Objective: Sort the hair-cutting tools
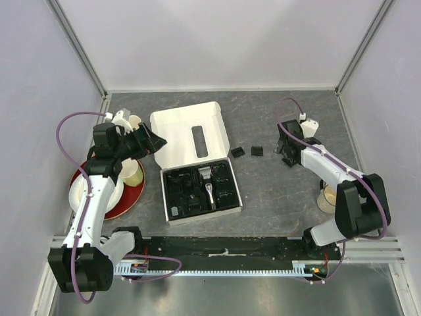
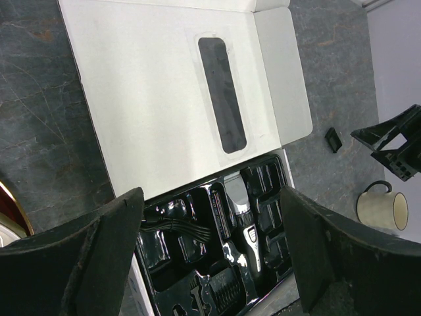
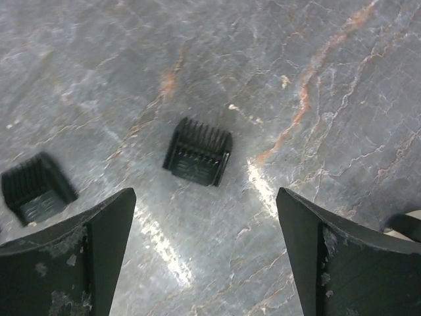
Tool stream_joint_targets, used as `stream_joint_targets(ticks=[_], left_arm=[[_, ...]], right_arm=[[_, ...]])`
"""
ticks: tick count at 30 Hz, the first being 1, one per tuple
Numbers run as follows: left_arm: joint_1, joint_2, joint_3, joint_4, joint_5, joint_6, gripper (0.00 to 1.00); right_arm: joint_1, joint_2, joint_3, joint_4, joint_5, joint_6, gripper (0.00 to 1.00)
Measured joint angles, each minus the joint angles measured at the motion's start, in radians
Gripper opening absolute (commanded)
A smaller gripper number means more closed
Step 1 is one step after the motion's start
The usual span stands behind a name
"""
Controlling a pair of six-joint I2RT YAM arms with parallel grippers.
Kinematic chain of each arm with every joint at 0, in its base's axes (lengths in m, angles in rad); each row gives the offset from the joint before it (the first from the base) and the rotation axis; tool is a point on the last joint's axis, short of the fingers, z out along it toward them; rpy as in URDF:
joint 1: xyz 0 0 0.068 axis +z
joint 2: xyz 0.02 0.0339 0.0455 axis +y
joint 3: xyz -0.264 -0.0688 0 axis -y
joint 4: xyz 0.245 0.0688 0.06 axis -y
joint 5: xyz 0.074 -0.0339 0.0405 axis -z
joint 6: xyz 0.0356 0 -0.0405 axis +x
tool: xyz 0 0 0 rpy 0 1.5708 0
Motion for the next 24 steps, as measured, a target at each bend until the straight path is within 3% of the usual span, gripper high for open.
stream_joint_targets(ticks=[12,24], left_arm=[[0.000,-0.006,0.000,0.000,-0.013,0.000,0.90],[0.000,-0.007,0.000,0.000,-0.016,0.000,0.90]], right_arm=[[-0.105,0.153,0.006,0.024,-0.079,0.107,0.94],[-0.119,0.243,0.012,0.077,-0.095,0.124,0.92]])
